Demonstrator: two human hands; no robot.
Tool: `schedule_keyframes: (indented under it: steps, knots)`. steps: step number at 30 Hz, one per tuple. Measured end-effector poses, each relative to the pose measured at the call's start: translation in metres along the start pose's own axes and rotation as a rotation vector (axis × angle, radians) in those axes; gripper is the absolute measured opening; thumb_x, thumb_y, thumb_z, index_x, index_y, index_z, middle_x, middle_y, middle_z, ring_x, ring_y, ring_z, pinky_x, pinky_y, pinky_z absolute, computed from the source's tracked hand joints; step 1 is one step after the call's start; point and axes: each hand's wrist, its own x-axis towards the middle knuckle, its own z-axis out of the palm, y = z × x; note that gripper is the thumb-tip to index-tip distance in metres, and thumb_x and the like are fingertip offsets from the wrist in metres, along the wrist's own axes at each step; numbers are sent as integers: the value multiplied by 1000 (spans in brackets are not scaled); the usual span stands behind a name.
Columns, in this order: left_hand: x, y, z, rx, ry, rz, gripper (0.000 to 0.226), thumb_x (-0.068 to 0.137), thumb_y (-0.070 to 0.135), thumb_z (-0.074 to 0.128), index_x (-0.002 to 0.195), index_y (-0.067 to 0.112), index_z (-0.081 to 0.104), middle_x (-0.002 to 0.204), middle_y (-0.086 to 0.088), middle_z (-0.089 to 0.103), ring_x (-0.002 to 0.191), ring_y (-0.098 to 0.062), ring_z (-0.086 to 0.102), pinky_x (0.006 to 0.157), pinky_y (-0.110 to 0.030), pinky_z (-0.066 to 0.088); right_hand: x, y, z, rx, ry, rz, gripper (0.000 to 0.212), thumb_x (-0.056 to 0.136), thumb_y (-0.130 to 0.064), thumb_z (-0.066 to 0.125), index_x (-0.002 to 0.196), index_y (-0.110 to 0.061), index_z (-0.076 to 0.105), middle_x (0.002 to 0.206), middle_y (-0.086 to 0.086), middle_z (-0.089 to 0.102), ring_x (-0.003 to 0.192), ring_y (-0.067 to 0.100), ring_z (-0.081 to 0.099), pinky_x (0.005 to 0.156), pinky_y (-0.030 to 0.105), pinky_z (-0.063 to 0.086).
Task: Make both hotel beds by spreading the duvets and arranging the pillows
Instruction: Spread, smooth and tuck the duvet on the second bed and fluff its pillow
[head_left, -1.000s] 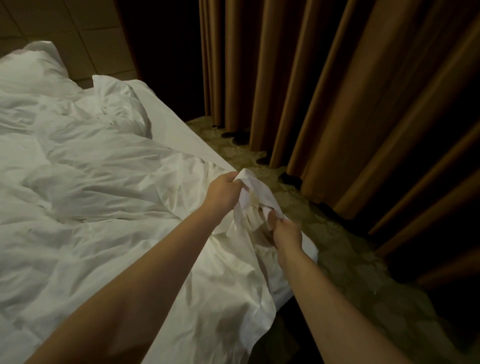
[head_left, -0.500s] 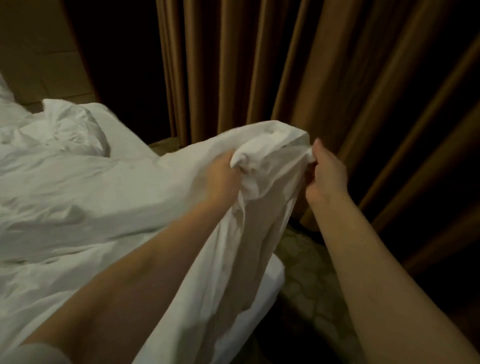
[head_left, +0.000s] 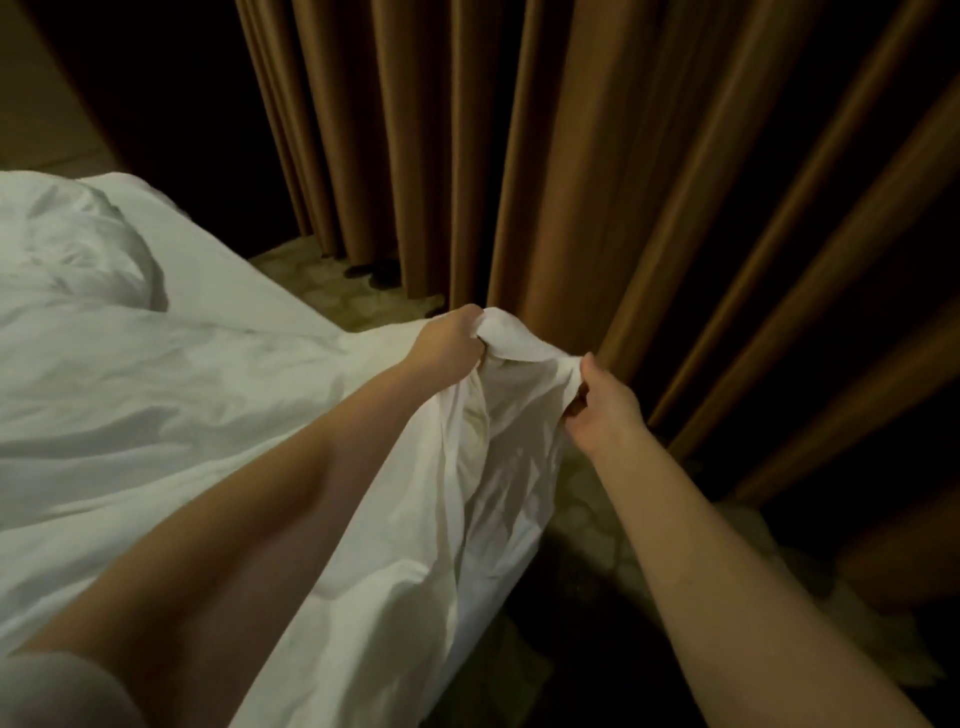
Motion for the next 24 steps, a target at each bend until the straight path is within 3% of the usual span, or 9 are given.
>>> schedule_keyframes:
  steps: [2, 4, 7, 9, 11, 13, 15, 19, 24]
  knots:
    - [-5, -14, 8, 55, -68, -60, 56, 91, 22, 56, 141, 14, 33, 134, -13, 50, 121, -28, 48, 87, -26, 34, 3, -3, 8, 38, -22, 27, 30, 99, -27, 51, 124, -10, 53, 113, 11, 61, 103, 30, 59, 87, 45, 50]
    - [-19, -32, 28, 163, -120, -150, 91, 82, 45, 65, 149, 19, 11, 145, -13, 34, 130, -32, 38, 102, -35, 35, 2, -5, 20, 114, -77, 45, 35, 101, -24, 46, 132, -7, 49, 127, 15, 58, 108, 30, 58, 85, 42, 49]
    - [-45, -58, 60, 214, -53, -146, 119, 68, 60, 71, 151, 19, -4, 155, -8, 14, 142, -31, 19, 116, -45, 19, -12, -4, 47, 160, -185, 60, 31, 101, -19, 46, 126, -1, 51, 119, 15, 61, 109, 32, 59, 81, 39, 50]
    - [-53, -64, 63, -46, 106, -153, 106, 70, 55, 68, 151, 15, 12, 153, -9, 25, 139, -28, 28, 115, -43, 24, -24, -1, 63, 92, -274, 60, 26, 99, -21, 50, 116, -2, 57, 113, 14, 64, 99, 30, 63, 81, 39, 52]
    - [-50, -67, 49, -256, 271, -206, 74, 84, 35, 60, 147, 12, 28, 145, -10, 40, 133, -26, 40, 111, -37, 31, -32, 0, 72, -4, -336, 30, 24, 99, -23, 50, 110, -5, 60, 109, 12, 66, 98, 27, 63, 88, 39, 53]
    - [-49, -76, 24, -125, 301, -256, 48, 97, 23, 45, 143, 14, 37, 143, -11, 45, 131, -28, 42, 108, -32, 28, -30, -1, 70, -60, -343, -41, 20, 101, -23, 47, 102, -10, 61, 98, 7, 66, 94, 23, 64, 87, 37, 53]
    - [-52, -90, -3, -13, 354, -255, 39, 98, 16, 40, 137, 14, 47, 137, -12, 51, 126, -29, 46, 104, -32, 31, -21, 0, 61, -115, -296, -121, 19, 102, -24, 43, 97, -15, 60, 94, 4, 65, 90, 21, 63, 85, 36, 53]
    - [-69, -103, -40, 29, 432, -207, 42, 84, -4, 41, 117, 12, 63, 116, -12, 64, 109, -30, 56, 85, -25, 38, -3, 33, 41, -408, -221, -208, 22, 101, -32, 43, 120, -24, 52, 120, 4, 59, 105, 22, 58, 93, 42, 49]
    - [-104, -116, -69, 83, 469, -212, 40, 81, -7, 41, 109, 11, 65, 111, -11, 66, 106, -28, 56, 76, -18, 31, -15, 86, 36, -864, -314, -280, 76, 88, -23, 66, 150, -31, 24, 152, 1, 29, 133, 29, 38, 102, 46, 43]
